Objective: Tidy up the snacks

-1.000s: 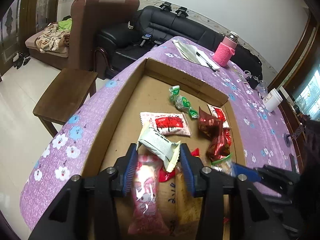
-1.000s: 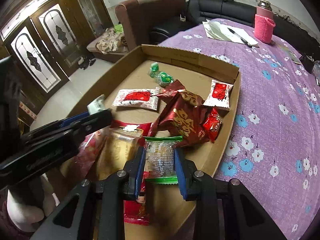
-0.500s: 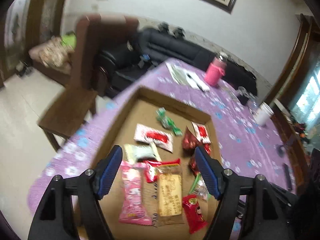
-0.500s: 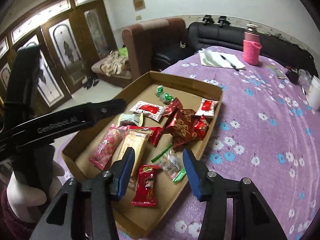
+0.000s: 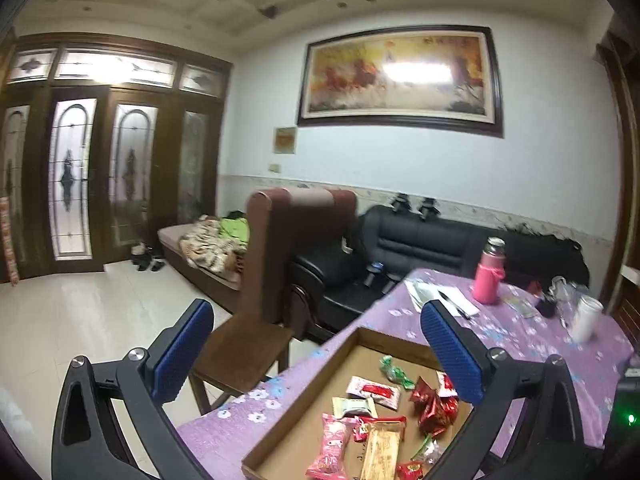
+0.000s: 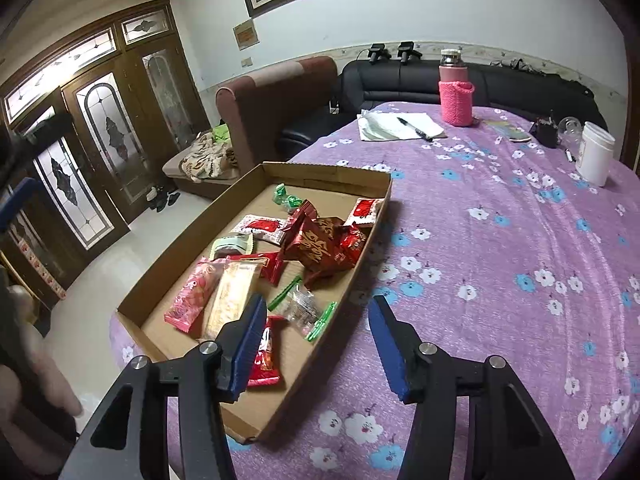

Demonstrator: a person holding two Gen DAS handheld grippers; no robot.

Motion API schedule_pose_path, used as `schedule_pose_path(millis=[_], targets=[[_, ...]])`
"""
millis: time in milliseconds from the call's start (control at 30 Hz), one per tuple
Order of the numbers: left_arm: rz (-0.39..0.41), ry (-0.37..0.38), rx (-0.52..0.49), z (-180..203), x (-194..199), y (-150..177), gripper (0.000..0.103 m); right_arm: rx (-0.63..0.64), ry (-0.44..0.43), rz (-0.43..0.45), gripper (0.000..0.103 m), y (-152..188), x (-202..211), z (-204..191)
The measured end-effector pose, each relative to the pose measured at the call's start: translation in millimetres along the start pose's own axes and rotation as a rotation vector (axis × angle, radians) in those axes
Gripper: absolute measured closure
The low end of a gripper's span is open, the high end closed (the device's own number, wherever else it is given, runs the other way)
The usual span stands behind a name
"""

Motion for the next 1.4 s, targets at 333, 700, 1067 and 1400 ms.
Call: schedule_pose_path(millis=[333, 700, 1067, 1400], targets=[[-0.3, -0.104, -0.161, 28.0, -38.2, 44.4, 0.0, 0.071, 0.05, 0.03, 0.038, 7.5, 9.5, -8.0], [-0.446, -0.028, -0.16, 33.8, -48.8, 70.2, 0.0, 0.104, 0.07, 0.013, 0.034, 15.0, 4.4, -13.6], [-0.512, 0.018, -0.141, 32.3, -55.4, 80.0, 0.0, 0.118, 0.096, -0.017, 0.032, 20.3, -2.7, -18.1], [-0.563, 0.048, -0.114, 30.2, -59.1, 87.0, 0.0, 0.113, 0.106, -0.039, 0.031, 23.2, -6.6, -20.3]])
Point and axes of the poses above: each gripper's, at about its wrist camera, not at the fingertips, and x roughly against the way its jaws point, z to its right, y to its underside, the point moved 2 cm from there along -x, roughly the way its jaws point, and after that the axes turned 2 degrees about z, right-handed, at the moved point
